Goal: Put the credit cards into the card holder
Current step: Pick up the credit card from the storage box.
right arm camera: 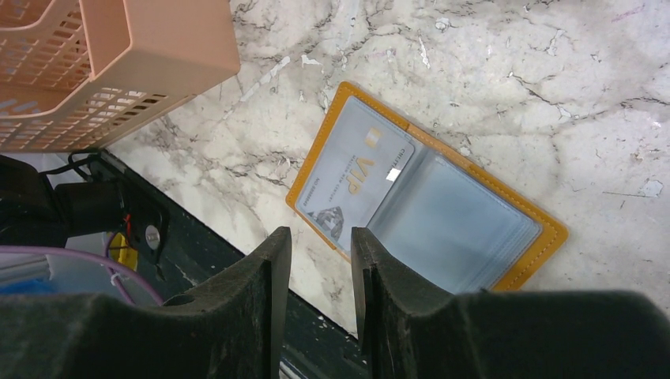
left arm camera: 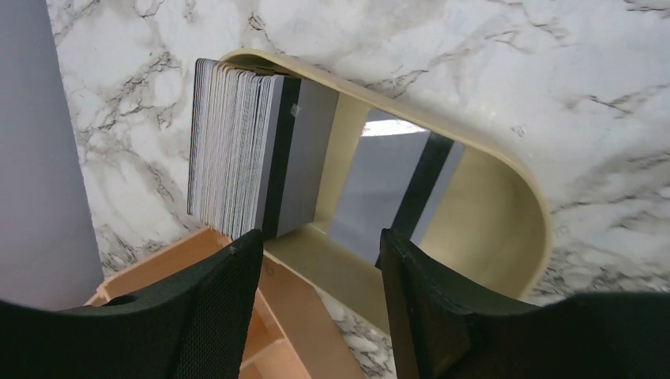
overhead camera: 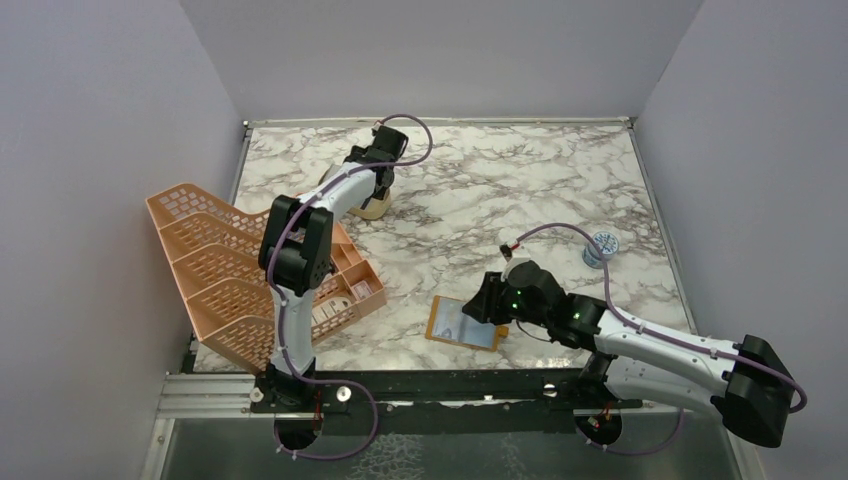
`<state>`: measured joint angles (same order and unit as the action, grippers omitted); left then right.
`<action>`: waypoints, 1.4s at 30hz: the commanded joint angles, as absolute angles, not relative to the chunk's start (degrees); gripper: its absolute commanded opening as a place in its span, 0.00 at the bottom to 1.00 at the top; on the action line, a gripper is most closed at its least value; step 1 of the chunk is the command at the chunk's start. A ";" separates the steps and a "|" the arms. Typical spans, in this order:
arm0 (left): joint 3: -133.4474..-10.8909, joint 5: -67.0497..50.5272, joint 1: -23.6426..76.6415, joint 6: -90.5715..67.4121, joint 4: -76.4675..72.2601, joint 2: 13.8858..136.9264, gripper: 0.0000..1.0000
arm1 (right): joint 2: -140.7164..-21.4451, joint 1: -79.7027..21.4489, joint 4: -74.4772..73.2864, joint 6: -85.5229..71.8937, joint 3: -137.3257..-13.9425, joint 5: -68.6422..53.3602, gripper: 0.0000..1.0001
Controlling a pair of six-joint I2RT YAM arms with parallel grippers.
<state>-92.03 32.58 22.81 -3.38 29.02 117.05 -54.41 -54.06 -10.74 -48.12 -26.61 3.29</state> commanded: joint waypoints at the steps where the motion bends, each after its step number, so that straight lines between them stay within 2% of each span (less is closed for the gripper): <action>1: -97.18 36.94 20.51 1.05 29.13 120.73 0.59 | -53.16 -54.58 -11.14 -47.46 -26.45 5.05 0.35; 11: -101.66 37.17 18.02 3.07 28.41 124.62 0.62 | -53.24 -54.58 -12.07 -47.68 -26.82 5.93 0.35; 23: -101.25 33.40 16.29 3.50 28.01 125.84 0.59 | -53.71 -54.58 -12.04 -47.42 -27.62 5.90 0.35; 28: -101.19 34.46 15.90 3.90 27.67 125.71 0.53 | -53.61 -54.58 -11.75 -47.51 -27.36 5.94 0.35; 35: -102.08 34.90 15.91 4.95 27.77 125.51 0.40 | -54.10 -54.57 -10.64 -47.28 -26.87 5.86 0.35; 42: -102.28 34.09 15.91 5.26 27.70 126.03 0.32 | -54.91 -54.58 -10.68 -46.93 -27.29 5.98 0.34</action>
